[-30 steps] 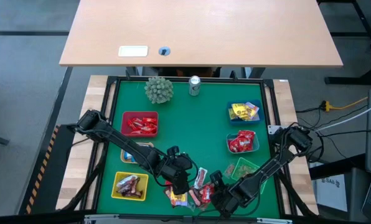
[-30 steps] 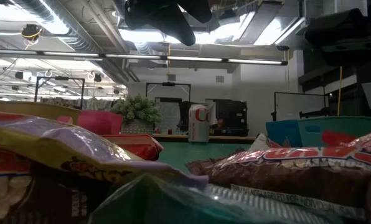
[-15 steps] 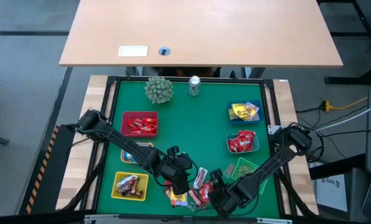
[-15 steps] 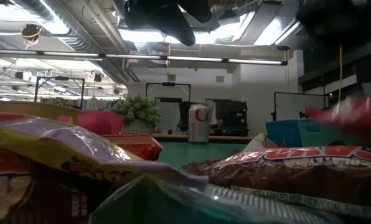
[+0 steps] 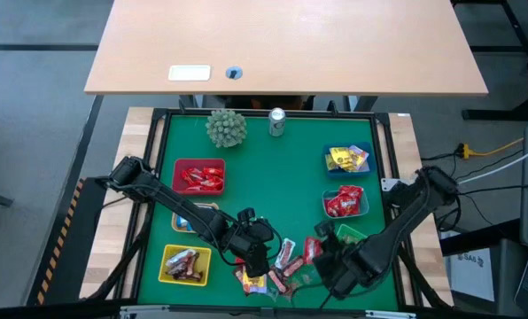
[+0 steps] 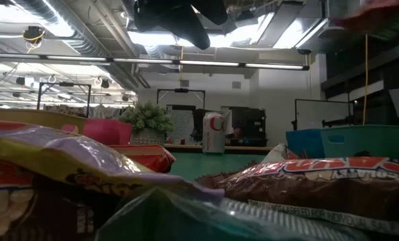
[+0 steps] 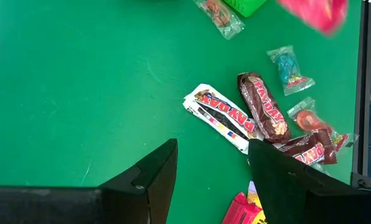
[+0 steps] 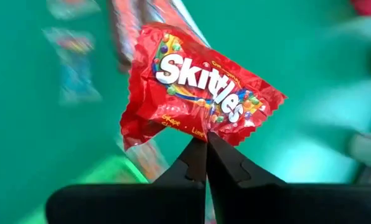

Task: Sort candy
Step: Put the red candy into the light blue bin

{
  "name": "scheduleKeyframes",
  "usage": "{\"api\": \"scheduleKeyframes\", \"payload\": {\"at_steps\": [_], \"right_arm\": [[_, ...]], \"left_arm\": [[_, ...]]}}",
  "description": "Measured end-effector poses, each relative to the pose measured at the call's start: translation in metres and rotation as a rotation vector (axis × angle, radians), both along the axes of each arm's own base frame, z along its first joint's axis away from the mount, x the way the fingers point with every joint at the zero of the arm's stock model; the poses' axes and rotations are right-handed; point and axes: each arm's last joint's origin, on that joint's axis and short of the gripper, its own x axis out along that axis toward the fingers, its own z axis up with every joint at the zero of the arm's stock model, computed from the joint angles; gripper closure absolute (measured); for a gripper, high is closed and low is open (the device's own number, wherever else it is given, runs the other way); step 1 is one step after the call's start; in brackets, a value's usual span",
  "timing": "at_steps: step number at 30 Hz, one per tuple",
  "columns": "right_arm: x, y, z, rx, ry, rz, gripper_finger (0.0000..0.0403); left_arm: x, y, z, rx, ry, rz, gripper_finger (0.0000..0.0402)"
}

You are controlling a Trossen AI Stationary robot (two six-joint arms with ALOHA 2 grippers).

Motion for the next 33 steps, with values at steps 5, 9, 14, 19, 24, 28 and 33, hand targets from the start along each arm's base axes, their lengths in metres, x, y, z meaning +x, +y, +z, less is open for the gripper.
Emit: {"api": "scheduleKeyframes", "payload": {"at_steps": [5,9,14,19,24,28,33], "right_arm": [[-0.017,-0.034,0.013,-0.055,-0.011,-0.082,0.0401],[-0.037,-0.07,0.004,-0.065,0.004,-0.179,0.04],[-0.06,-0.112,-0.012,-0.065,0.011,-0.294,0.04],[-0.074,-0.139,-0.029,-0.087,0.038,-0.381,0.04],[-0.079,-0.152,-0.044,-0.125,0.088,-0.425,0.04],[-0.08,-0.155,-0.047,-0.107,0.122,-0.445,0.04],[-0.08,-0.154,-0.047,-0.092,0.135,-0.443,0.0385]], "left_arm": [[0.0,0.0,0.0,0.0,0.0,0.0,0.0218],[0.0,0.0,0.0,0.0,0.0,0.0,0.0218],[0.0,0.0,0.0,0.0,0.0,0.0,0.0218],[0.0,0.0,0.0,-0.001,0.0,0.0,0.0218],[0.0,-0.002,-0.001,-0.049,0.024,-0.031,0.0218],[-0.002,-0.005,-0.001,-0.107,0.052,-0.074,0.0218],[-0.007,-0.014,-0.002,-0.131,0.081,-0.119,0.0218]]}}
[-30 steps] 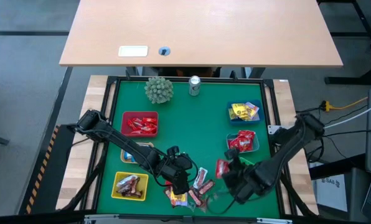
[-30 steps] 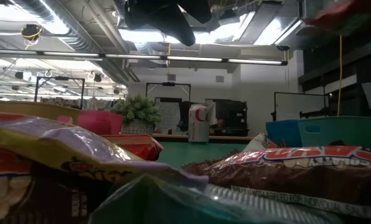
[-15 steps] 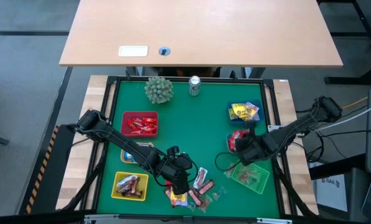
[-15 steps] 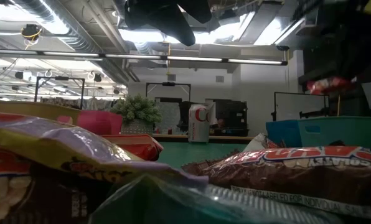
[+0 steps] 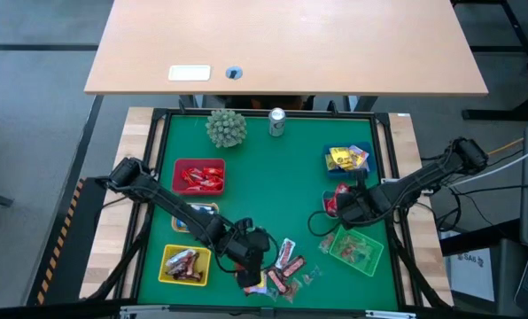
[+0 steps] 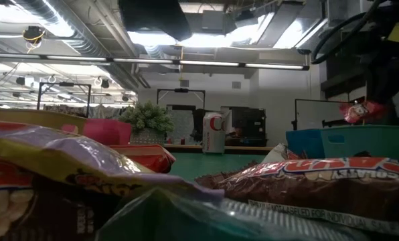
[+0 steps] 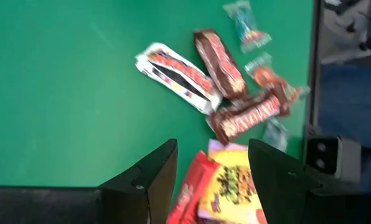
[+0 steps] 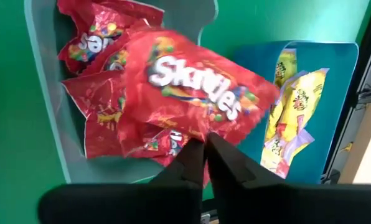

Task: Sort candy
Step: Put the red candy into the light blue bin, then put the red chocolate bar into the red bin

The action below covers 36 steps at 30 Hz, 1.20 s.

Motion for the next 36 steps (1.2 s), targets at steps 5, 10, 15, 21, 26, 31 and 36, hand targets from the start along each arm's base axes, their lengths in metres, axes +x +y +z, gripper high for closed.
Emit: {"api": "scheduleKeyframes", "payload": {"at_steps": [5,10,15,21,26,31,36], "right_arm": [[0.0,0.0,0.0,0.006,0.004,-0.001,0.0319],[0.0,0.0,0.0,0.007,0.001,-0.001,0.0255],[0.002,0.001,0.0,0.015,-0.013,-0.001,0.0224],[0.002,0.002,-0.001,0.028,-0.015,-0.002,0.0217],[0.002,0.002,-0.001,0.029,-0.016,-0.002,0.0218],[0.002,0.002,-0.001,0.029,-0.017,-0.002,0.0219],[0.002,0.002,-0.001,0.029,-0.016,-0.002,0.0219]], "left_arm": [[-0.01,-0.016,-0.002,0.003,0.02,-0.057,0.0218],[-0.013,-0.034,-0.017,0.094,0.018,-0.135,0.0218],[-0.008,-0.041,-0.044,0.162,0.05,-0.143,0.0218],[0.002,-0.038,-0.072,0.207,0.098,-0.12,0.0218],[0.008,-0.036,-0.085,0.185,0.129,-0.14,0.0218],[0.008,-0.037,-0.095,0.188,0.155,-0.147,0.0222],[0.008,-0.037,-0.095,0.192,0.154,-0.144,0.025]]}}
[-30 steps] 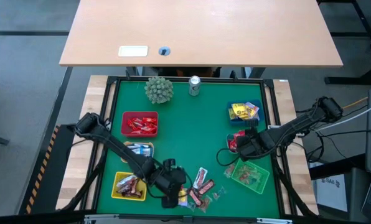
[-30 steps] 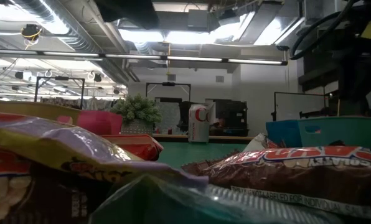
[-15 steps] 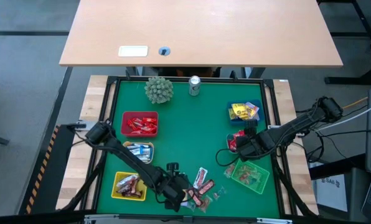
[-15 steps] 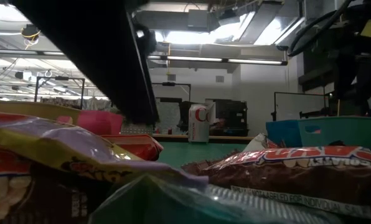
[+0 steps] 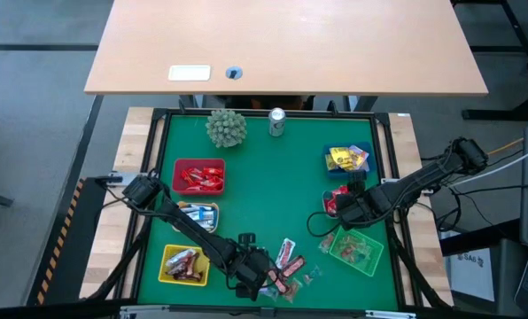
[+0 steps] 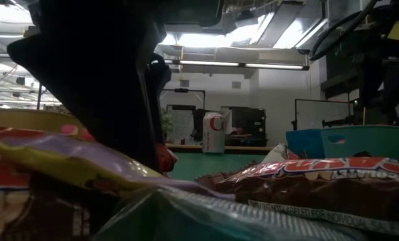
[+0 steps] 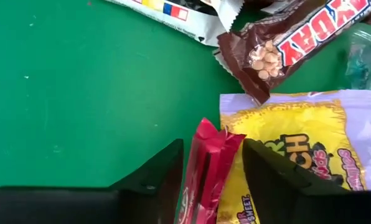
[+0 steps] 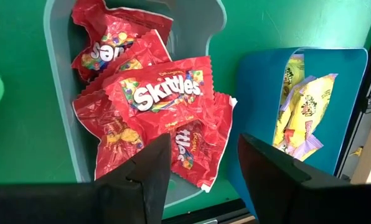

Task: Sort candy
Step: Put the red chocolate bar into the red bin

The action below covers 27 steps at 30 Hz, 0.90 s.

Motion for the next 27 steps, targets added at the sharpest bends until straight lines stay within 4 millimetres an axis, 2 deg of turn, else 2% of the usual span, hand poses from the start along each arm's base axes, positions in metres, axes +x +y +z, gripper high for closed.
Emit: {"api": "scheduleKeyframes", "payload": {"at_steps": [15,27], "right_arm": [[0.0,0.0,0.0,0.0,0.0,0.0,0.0219],[0.005,0.003,0.011,0.019,-0.037,0.002,0.0219]], "left_arm": [[0.0,0.0,0.0,-0.005,0.002,-0.002,0.038],[0.002,0.011,0.021,-0.023,-0.033,0.012,0.0395]]}}
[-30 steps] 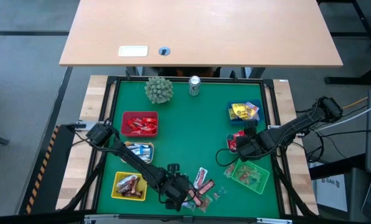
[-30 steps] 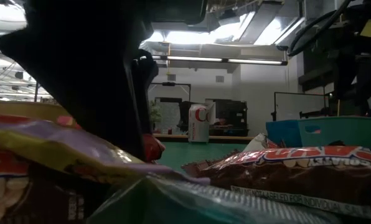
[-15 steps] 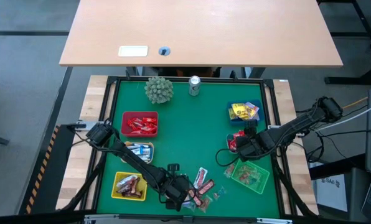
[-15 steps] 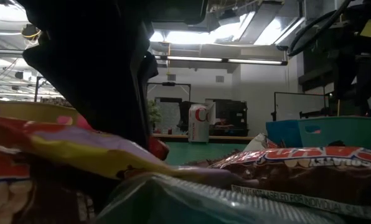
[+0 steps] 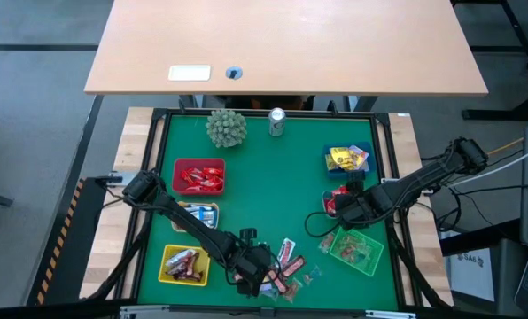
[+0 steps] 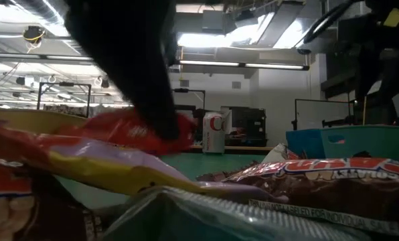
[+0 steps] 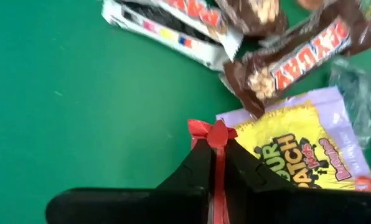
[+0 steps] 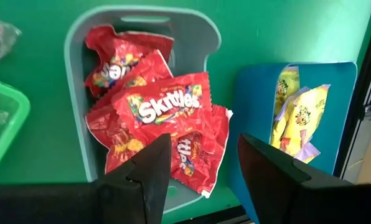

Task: Sort candy
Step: Put the red chocolate bar into the red bin

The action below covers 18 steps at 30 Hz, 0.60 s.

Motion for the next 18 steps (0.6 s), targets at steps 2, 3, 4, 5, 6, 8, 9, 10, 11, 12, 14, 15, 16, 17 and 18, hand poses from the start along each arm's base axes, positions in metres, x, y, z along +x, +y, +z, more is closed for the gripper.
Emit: {"api": "scheduleKeyframes", "payload": {"at_steps": [2,3,4,5,6,8,9,10,11,12,14,15,16,17,18], "right_arm": [[0.001,0.001,0.002,0.004,-0.008,0.001,0.0219],[0.002,0.001,0.004,0.006,-0.013,0.001,0.0219],[0.002,0.001,0.005,0.009,-0.017,0.001,0.0219],[0.002,0.001,0.005,0.01,-0.02,0.002,0.0219],[0.003,0.001,0.006,0.011,-0.021,0.002,0.0219],[0.003,0.002,0.006,0.013,-0.026,0.001,0.0219],[0.003,0.002,0.006,0.013,-0.027,0.002,0.0219],[0.003,0.002,0.006,0.014,-0.027,0.001,0.0219],[0.003,0.002,0.006,0.014,-0.028,0.002,0.0219],[0.004,0.002,0.006,0.015,-0.03,0.002,0.0219],[0.005,0.002,0.006,0.021,-0.041,0.002,0.0219],[0.005,0.003,0.006,0.023,-0.047,0.002,0.0219],[0.005,0.003,0.006,0.025,-0.048,0.002,0.0219],[0.006,0.003,0.006,0.026,-0.051,0.002,0.0219],[0.006,0.003,0.006,0.029,-0.057,0.002,0.0219]], "left_arm": [[-0.001,0.004,0.01,0.005,-0.015,-0.007,0.0395],[-0.001,0.007,0.015,0.007,-0.024,-0.01,0.0395],[-0.001,0.01,0.021,0.01,-0.033,-0.012,0.0395],[-0.001,0.014,0.027,0.015,-0.042,-0.015,0.0395],[-0.003,0.017,0.034,0.031,-0.053,-0.017,0.0395],[-0.004,0.026,0.047,0.056,-0.073,-0.027,0.0395],[-0.006,0.03,0.055,0.072,-0.086,-0.027,0.0395],[-0.008,0.035,0.062,0.092,-0.09,-0.022,0.0395],[-0.011,0.041,0.069,0.112,-0.093,-0.018,0.0395],[-0.013,0.047,0.075,0.125,-0.097,-0.009,0.0394],[-0.018,0.059,0.088,0.156,-0.092,0.018,0.0393],[-0.021,0.067,0.093,0.17,-0.084,0.035,0.0393],[-0.023,0.074,0.098,0.177,-0.079,0.051,0.0393],[-0.025,0.081,0.104,0.186,-0.079,0.068,0.0392],[-0.028,0.088,0.109,0.199,-0.071,0.085,0.0392]]}}
